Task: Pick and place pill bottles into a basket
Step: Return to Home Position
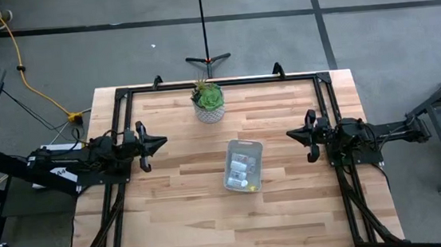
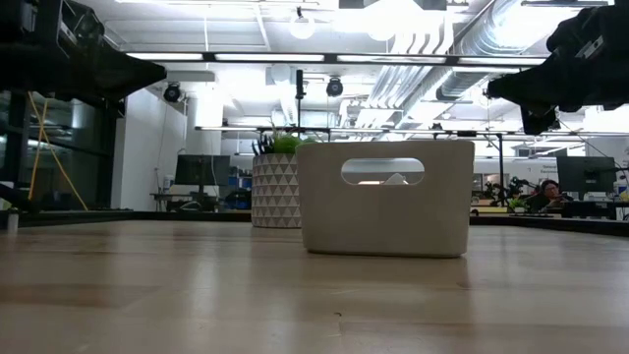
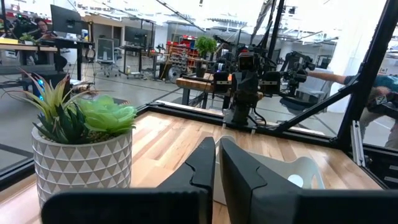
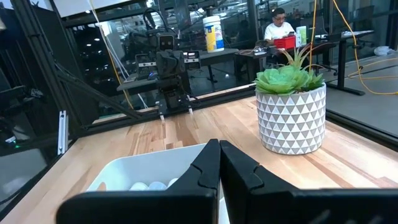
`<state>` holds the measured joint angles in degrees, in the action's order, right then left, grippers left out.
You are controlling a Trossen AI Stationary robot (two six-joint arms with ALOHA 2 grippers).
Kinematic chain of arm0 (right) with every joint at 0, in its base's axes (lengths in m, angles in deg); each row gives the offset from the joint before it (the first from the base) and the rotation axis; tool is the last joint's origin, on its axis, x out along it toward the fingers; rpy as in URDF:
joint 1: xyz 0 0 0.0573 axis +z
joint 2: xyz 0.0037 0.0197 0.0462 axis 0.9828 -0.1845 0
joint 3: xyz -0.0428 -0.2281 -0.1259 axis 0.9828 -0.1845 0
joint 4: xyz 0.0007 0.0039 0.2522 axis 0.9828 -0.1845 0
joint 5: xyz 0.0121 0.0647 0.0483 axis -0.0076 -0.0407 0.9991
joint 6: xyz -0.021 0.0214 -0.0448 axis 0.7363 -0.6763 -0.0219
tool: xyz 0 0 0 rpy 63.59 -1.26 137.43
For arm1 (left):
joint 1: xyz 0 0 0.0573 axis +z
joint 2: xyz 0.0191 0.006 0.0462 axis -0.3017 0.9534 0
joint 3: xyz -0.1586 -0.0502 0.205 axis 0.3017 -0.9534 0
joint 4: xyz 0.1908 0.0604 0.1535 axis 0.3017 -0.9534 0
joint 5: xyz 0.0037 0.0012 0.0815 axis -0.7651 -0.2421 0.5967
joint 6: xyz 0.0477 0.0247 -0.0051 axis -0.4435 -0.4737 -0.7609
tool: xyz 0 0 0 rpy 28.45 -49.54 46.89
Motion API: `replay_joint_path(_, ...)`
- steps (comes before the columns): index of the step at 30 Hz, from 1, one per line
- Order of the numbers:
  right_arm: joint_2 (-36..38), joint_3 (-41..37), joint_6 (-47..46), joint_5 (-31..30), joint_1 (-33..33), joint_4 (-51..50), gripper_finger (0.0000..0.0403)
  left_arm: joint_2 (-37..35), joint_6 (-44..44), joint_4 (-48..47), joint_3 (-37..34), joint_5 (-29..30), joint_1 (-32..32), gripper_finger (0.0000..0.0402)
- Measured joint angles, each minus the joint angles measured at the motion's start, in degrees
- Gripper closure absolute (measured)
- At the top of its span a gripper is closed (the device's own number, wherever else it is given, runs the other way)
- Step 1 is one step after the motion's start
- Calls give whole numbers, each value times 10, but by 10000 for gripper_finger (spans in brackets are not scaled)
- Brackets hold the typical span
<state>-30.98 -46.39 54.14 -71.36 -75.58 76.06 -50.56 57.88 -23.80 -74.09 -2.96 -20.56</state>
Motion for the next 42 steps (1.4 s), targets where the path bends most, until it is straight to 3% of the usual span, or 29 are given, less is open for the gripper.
replay_joint_path(42,0,0,0,0,0,0,403,0,0,0,0,0,0,337)
